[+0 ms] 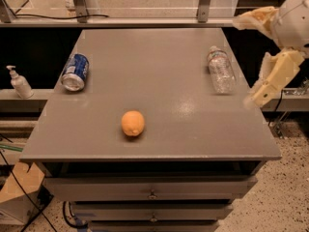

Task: Pick pepsi can

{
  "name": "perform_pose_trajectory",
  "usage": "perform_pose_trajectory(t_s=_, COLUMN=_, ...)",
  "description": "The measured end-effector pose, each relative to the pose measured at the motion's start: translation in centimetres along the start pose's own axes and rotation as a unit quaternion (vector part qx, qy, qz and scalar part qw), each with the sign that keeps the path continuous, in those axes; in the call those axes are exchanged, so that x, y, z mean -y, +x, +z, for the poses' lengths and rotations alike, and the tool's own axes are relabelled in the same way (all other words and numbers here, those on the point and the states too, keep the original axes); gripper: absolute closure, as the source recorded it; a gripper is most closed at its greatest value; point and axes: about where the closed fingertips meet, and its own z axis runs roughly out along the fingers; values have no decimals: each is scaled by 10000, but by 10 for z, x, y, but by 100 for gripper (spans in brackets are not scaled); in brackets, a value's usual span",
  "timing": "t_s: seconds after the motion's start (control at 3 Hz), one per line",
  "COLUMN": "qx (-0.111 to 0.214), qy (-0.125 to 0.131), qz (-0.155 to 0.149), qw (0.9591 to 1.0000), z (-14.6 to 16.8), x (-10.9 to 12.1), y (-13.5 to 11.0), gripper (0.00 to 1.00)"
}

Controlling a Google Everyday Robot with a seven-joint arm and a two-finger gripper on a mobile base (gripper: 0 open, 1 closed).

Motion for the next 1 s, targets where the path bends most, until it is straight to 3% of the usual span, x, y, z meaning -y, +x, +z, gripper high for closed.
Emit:
perform_pose_trajectory(t_s=0.33, qx=360, qy=-89, qz=-2, qw=9993, z=2, x=-3, y=-19, gripper=0)
perform_pose_trajectory(t_s=0.67, qx=370, qy=-154, qz=68, qw=9992, z=11, x=-1, y=-21, gripper=0)
perform_pose_trajectory(t_s=1.0, qx=498, qy=-323, qz=-77, qw=9982, z=47, x=4, y=-48, gripper=0)
